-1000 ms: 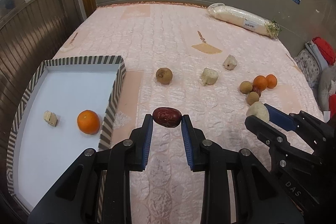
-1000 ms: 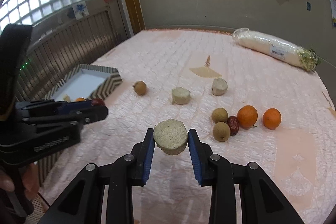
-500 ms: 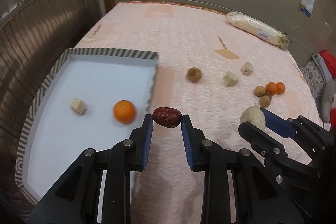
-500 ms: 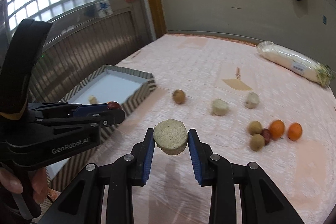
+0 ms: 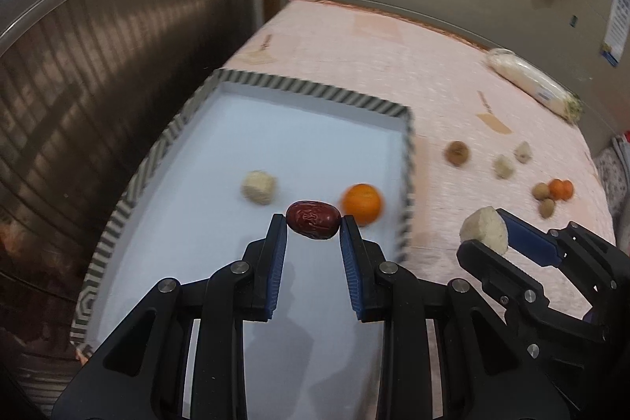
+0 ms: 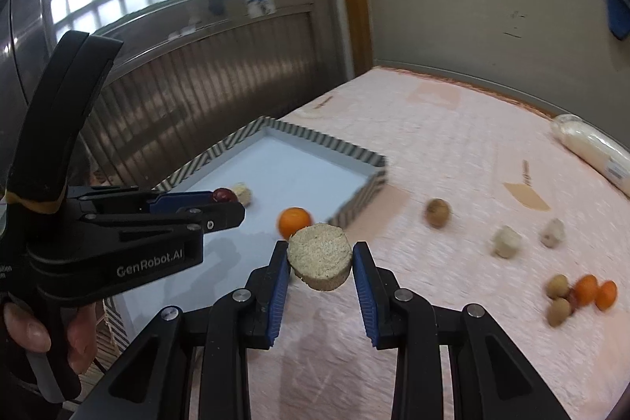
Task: Organize fruits
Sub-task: 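Release the red date in the tray with left while right releases the yam slice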
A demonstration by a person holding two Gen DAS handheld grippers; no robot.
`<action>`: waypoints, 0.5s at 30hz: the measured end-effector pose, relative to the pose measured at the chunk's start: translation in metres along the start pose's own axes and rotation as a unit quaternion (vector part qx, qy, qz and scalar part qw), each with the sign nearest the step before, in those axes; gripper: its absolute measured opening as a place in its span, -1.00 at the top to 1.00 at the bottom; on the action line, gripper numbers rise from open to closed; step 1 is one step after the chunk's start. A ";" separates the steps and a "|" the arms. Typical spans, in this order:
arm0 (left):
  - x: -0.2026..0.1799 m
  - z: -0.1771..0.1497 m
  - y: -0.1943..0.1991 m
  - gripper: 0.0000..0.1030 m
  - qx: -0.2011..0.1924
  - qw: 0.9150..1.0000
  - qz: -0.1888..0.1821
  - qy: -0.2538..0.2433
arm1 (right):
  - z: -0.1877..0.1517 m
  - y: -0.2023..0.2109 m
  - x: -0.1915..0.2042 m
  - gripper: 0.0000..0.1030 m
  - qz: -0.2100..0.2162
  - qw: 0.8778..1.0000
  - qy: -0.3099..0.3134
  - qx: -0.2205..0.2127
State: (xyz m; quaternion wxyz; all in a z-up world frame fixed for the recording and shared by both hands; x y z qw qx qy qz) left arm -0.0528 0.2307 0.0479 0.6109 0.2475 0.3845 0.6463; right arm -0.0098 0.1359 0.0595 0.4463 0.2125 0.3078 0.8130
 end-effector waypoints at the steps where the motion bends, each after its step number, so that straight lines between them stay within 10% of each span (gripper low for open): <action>1: 0.006 -0.001 -0.001 0.48 0.002 1.000 0.001 0.005 | 0.001 -0.004 0.006 0.39 0.003 1.000 0.004 0.002; 15: 0.054 -0.015 -0.019 0.48 0.027 0.998 0.024 0.041 | 0.006 -0.063 0.059 0.39 0.036 0.997 0.050 0.052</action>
Point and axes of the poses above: each gripper's, at about its wrist camera, not at the fingertips, and y roughly against the way its jaws point, x to its left, z to its top, the point moved 4 cm from there along -y, roughly the way its jaws point, and after that the axes turned 7 degrees about -z, right-handed, at the moved point
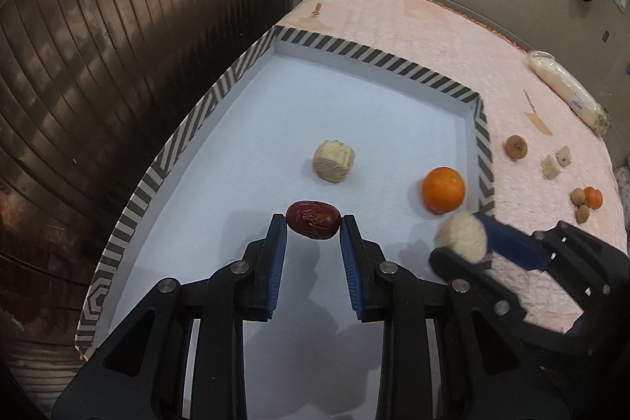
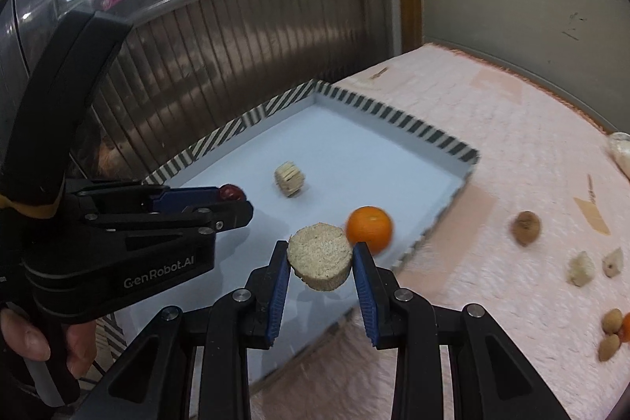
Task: Organize fruits
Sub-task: 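Release the red date in the tray with left while right releases the yam slice, then withdraw both grippers from the tray back toward the fruits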
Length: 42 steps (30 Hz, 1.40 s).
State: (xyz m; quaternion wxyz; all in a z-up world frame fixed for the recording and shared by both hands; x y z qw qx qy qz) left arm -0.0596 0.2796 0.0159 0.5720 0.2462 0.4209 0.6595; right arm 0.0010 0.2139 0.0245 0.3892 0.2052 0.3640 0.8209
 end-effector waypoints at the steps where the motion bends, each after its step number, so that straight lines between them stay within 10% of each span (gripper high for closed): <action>1: 0.002 0.000 -0.001 0.48 0.000 1.000 0.002 0.001 | 0.000 -0.005 0.004 0.39 0.002 1.000 0.004 0.005; 20: 0.025 -0.006 -0.019 0.46 0.030 0.998 0.013 0.051 | -0.003 -0.028 0.029 0.20 0.011 0.999 0.042 0.027; 25: 0.026 -0.005 -0.014 0.06 0.021 0.998 0.007 0.066 | -0.003 -0.016 0.021 0.19 0.015 0.999 0.024 0.019; 42: -0.058 0.011 0.013 0.05 -0.032 0.999 -0.014 -0.006 | -0.017 0.053 -0.058 0.17 -0.025 0.997 -0.068 -0.038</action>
Point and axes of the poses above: each gripper's, at about its wrist camera, not at the fingertips, and y roughly against the way its jaws point, x to its left, z to its top, the point moved 4 cm from there along -y, roughly the way its jaws point, and after that the axes turned 7 degrees about -z, right-handed, at the moved point
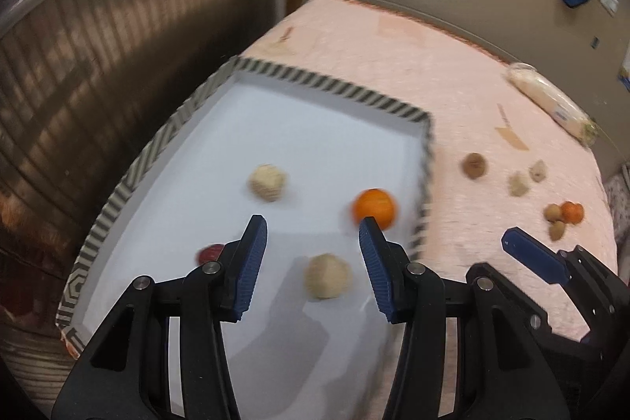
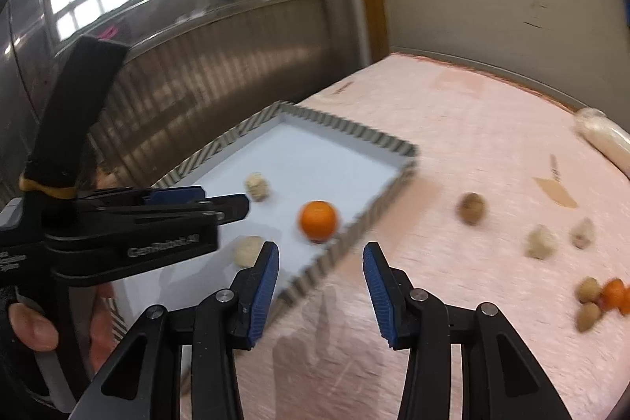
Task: Organize fruits
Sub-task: 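Withdraw both grippers from the tray back toward the fruits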
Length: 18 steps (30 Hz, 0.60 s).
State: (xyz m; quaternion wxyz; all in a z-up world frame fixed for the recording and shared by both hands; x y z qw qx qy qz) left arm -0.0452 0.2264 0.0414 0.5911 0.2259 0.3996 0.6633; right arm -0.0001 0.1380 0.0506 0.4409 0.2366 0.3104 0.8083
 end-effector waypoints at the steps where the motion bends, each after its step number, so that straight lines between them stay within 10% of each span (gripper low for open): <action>1: -0.007 0.001 0.000 0.05 0.000 1.000 -0.004 -0.006 | -0.001 0.004 -0.009 0.17 -0.006 1.000 -0.007 -0.002; 18: -0.123 0.006 -0.033 0.05 0.029 0.994 -0.059 -0.083 | -0.043 0.053 -0.149 0.16 -0.110 0.990 -0.086 0.005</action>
Point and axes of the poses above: each gripper's, at about its wrist camera, not at the fingertips, and y roughly against the way its jaws point, x to its left, z to its top, the point moved 4 cm from there along -y, roughly the way its jaws point, and after that the axes turned 7 degrees about -z, right-handed, at the moved point
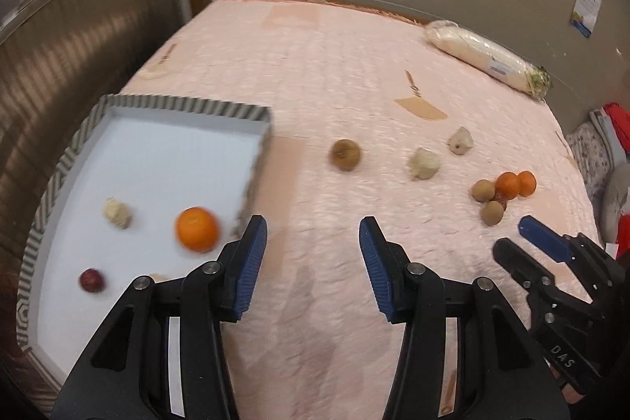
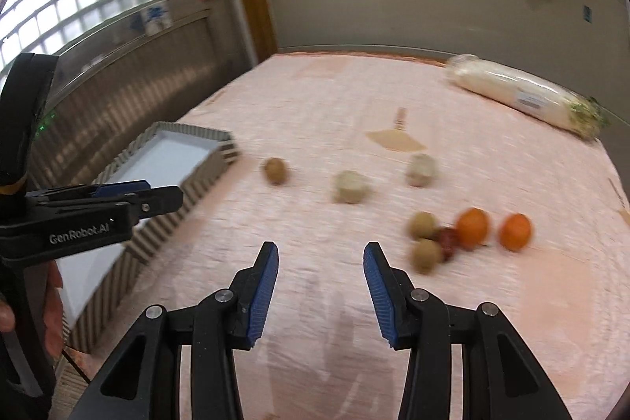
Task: Organize fruits
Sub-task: 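Withdraw both grippers from the tray back toward the fruits, then grasp the brown round fruit with the left gripper while the right gripper grasps a small tan longan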
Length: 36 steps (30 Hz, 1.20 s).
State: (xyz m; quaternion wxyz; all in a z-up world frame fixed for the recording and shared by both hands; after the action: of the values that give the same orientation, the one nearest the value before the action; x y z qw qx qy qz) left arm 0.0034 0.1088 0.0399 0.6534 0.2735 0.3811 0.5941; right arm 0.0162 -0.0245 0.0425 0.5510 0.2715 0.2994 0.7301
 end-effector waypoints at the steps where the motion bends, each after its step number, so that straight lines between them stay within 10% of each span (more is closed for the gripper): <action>1: -0.004 0.002 -0.006 0.05 0.005 1.000 -0.004 -0.002 | -0.001 0.001 -0.008 0.16 -0.005 1.000 -0.004 0.001; 29: -0.007 0.041 -0.082 0.05 0.064 0.998 -0.014 -0.011 | -0.017 -0.046 -0.051 0.16 -0.026 0.999 -0.012 0.045; 36: -0.004 0.046 -0.088 0.05 0.072 0.997 -0.021 -0.002 | -0.009 -0.059 -0.051 0.45 -0.029 0.999 -0.019 0.041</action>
State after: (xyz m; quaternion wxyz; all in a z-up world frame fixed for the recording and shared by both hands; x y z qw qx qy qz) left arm 0.0914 0.0964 -0.0051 0.6450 0.3132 0.4270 0.5509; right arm 0.0598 -0.0625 -0.0100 0.5657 0.2988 0.3268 0.6956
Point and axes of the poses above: each gripper's, at about its wrist camera, not at the fingertips, and y roughly against the way its jaws point, x to its left, z to its top, the point moved 4 cm from there along -y, roughly the way its jaws point, and after that the axes turned 7 degrees about -z, right-handed, at the moved point
